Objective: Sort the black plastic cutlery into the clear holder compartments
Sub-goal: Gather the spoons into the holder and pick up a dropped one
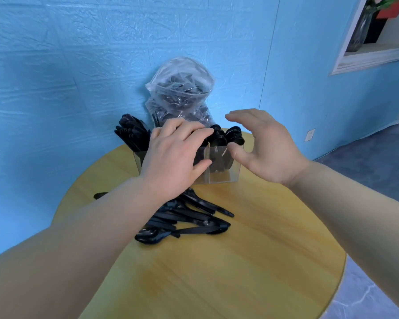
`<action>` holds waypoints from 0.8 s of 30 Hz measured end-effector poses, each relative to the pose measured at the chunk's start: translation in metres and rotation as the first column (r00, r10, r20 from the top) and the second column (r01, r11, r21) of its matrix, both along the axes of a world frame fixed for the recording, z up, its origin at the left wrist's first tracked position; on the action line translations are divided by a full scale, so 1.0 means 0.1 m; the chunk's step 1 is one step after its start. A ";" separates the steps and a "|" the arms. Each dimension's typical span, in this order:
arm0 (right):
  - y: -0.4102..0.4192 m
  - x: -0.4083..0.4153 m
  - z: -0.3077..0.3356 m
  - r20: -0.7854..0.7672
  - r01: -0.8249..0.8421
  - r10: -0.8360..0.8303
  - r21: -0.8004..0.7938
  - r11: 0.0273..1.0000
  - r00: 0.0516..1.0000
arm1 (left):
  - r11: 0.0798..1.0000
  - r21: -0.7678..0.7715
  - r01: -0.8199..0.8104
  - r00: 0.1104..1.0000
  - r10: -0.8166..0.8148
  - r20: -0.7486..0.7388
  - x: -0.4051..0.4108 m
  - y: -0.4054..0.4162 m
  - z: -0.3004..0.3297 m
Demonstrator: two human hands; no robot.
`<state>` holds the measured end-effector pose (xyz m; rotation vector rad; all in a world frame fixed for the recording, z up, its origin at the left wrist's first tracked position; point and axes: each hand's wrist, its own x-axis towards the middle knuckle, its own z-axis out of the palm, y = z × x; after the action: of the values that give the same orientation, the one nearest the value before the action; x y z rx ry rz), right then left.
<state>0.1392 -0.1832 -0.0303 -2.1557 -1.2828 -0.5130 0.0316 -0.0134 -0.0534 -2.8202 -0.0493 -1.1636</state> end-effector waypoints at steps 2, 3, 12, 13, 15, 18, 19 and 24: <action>-0.04 -0.16 -0.13 0.050 -0.020 0.014 0.116 0.993 0.999 | 0.999 -0.035 0.007 1.000 -0.006 0.008 -0.18 0.00 -0.09; -0.05 -0.25 -0.21 0.061 -0.032 0.023 0.142 0.989 0.998 | 0.999 -0.054 0.003 1.000 -0.003 0.001 -0.28 0.00 -0.15; 0.07 -0.99 -0.87 -0.050 0.014 -0.016 -0.044 0.999 0.999 | 0.911 -0.345 -0.224 0.967 0.165 -0.192 -1.12 0.02 -0.59; 0.08 -1.04 -0.92 -0.042 0.028 -0.031 -0.058 0.998 0.999 | 0.894 -0.373 -0.246 0.960 0.173 -0.220 -1.19 0.01 -0.63; 0.07 -1.08 -0.99 -0.015 0.048 -0.049 -0.076 0.996 0.999 | 0.872 -0.400 -0.283 0.945 0.182 -0.273 -1.28 -0.02 -0.70; 0.09 -1.12 -1.01 0.014 0.069 -0.068 -0.164 0.984 0.998 | 0.865 -0.386 -0.322 0.932 0.218 -0.288 -1.35 -0.06 -0.77; 0.10 -1.12 -1.02 0.018 0.070 -0.068 -0.190 0.979 0.998 | 0.862 -0.381 -0.334 0.927 0.228 -0.297 -1.35 -0.06 -0.77; 0.09 -1.13 -1.06 0.041 0.055 -0.049 -0.153 0.987 0.998 | 0.864 -0.357 -0.354 0.897 0.206 -0.392 -1.34 -0.06 -0.77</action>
<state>0.0265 -0.1742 -0.1362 -2.3227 -1.3275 -0.4910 -0.1028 -0.0192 -0.1303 -3.1842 -0.7555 -0.6428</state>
